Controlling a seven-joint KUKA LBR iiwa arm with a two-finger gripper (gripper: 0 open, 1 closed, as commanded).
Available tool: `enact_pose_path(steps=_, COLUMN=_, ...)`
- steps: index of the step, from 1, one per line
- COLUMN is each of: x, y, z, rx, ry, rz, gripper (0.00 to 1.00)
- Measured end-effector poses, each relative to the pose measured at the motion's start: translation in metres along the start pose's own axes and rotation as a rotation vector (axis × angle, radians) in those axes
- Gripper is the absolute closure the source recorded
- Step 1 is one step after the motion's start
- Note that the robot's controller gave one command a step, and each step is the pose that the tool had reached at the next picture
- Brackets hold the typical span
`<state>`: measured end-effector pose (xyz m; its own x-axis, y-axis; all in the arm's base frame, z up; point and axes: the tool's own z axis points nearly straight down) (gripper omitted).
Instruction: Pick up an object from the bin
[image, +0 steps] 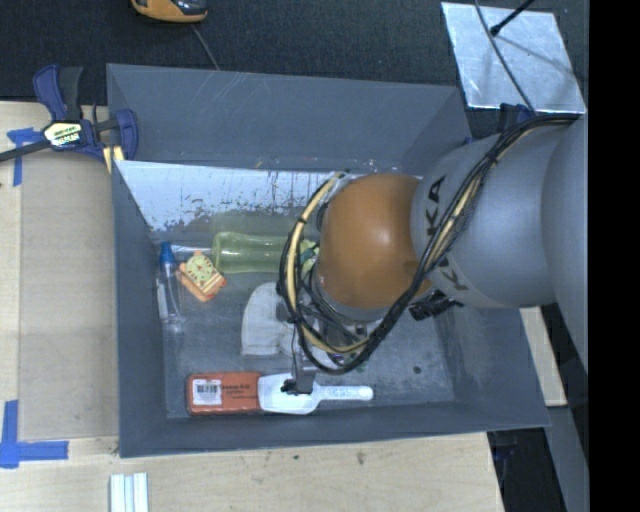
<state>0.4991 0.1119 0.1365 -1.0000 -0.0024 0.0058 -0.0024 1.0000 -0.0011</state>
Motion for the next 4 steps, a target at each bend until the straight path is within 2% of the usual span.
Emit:
enact_pose_path(steps=1, x=-0.002, y=0.000, z=-0.005, rx=-0.002, ry=-0.008, rz=0.003, gripper=0.00)
enact_pose_path(steps=2, x=0.011, y=-0.029, z=-0.002, rx=-0.001, ry=-0.007, rz=-0.062, gripper=0.00)
enact_pose_path(steps=3, x=0.015, y=-0.030, z=0.032, rx=-0.001, ry=-0.003, rz=-0.013, gripper=0.00)
enact_pose_path(steps=4, x=0.016, y=-0.019, z=0.027, rx=-0.001, ry=-0.009, rz=-0.060, gripper=0.00)
